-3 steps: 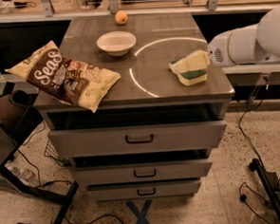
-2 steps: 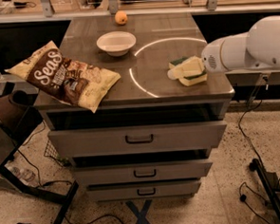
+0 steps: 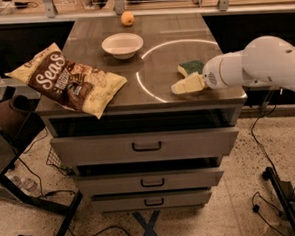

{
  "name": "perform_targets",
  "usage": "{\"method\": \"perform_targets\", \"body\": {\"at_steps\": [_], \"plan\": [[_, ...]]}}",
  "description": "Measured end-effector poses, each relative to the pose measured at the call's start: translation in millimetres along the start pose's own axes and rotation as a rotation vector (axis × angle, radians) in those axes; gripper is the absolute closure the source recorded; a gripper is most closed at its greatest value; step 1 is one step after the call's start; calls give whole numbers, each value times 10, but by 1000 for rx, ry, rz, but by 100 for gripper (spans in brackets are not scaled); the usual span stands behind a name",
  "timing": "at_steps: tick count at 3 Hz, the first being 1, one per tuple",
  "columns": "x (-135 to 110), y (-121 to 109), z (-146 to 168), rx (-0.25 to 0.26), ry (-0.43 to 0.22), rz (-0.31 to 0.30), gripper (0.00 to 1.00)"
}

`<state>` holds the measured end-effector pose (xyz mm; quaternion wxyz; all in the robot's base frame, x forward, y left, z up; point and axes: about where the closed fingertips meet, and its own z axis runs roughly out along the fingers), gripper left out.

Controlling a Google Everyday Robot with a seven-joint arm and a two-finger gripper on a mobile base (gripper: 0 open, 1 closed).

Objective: Move sponge near orange

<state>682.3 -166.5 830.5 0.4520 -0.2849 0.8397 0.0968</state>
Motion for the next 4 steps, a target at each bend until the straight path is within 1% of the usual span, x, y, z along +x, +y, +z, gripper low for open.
{"method": "perform_targets", "body": {"at_steps": [1,3,4], "plan": [[20,16,20,-1,3,0,41],[-4,15,5,-2,3,0,88],[-7,28,14,-4,4,-1,100]]}}
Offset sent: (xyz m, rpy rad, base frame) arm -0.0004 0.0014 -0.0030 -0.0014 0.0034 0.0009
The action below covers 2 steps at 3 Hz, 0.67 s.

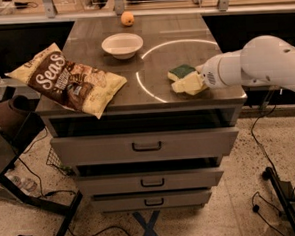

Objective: Move sponge near orange

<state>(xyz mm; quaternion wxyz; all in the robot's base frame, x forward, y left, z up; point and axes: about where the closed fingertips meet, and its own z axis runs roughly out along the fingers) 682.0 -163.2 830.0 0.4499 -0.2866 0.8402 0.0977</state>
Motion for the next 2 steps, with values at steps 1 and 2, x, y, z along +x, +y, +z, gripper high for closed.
{"method": "perform_targets", "body": {"at_steps": [1,2], "plan": [[-9,8,14,-2,1,0,100],[-10,7,14,-2,1,0,100]]}}
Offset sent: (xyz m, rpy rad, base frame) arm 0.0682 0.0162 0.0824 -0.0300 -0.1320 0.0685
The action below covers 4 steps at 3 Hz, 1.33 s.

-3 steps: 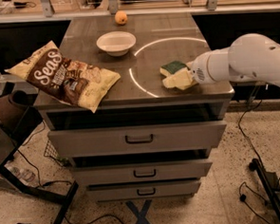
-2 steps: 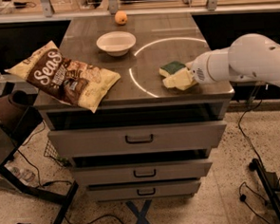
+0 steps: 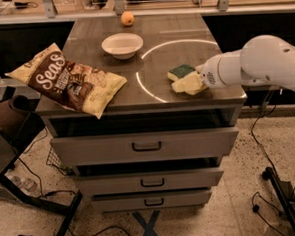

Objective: Move sponge near orange

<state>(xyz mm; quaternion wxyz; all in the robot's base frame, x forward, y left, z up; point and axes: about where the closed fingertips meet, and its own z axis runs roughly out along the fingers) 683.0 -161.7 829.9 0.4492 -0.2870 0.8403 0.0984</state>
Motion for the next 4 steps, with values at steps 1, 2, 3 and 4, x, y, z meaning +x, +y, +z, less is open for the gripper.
{"method": "perform_targets", "body": {"at_steps": [1,2,3,4], "plan": [[-2,0,-1,0,0,0,100],[-9,-1,-5,0,0,0,100],[-12,-2,-8,0,0,0,100],[-15,-2,-8,0,0,0,100]]}}
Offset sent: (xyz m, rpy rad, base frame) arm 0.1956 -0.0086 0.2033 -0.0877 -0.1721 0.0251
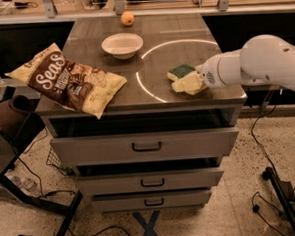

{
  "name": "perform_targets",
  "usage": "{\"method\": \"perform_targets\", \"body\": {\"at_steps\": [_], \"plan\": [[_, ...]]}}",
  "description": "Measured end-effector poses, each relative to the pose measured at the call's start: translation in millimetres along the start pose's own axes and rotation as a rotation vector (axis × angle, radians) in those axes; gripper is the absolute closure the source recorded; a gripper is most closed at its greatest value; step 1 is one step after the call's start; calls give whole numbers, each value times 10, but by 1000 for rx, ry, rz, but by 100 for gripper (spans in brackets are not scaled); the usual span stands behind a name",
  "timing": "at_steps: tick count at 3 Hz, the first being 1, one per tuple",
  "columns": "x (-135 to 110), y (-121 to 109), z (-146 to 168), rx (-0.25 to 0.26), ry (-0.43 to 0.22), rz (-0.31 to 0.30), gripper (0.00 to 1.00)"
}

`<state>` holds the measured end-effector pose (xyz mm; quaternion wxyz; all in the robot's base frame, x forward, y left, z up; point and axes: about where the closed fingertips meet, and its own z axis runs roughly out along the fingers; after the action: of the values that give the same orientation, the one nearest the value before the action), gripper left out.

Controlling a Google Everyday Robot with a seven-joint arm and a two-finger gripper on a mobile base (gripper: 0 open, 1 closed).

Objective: Move sponge near orange

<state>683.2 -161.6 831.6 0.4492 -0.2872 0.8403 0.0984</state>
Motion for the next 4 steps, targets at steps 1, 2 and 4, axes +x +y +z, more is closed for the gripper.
{"method": "perform_targets", "body": {"at_steps": [1,2,4], "plan": [[0,0,0,0,0,0,100],[0,-1,0,0,0,0,100],[-171,-206,-95,46,7,-14,100]]}}
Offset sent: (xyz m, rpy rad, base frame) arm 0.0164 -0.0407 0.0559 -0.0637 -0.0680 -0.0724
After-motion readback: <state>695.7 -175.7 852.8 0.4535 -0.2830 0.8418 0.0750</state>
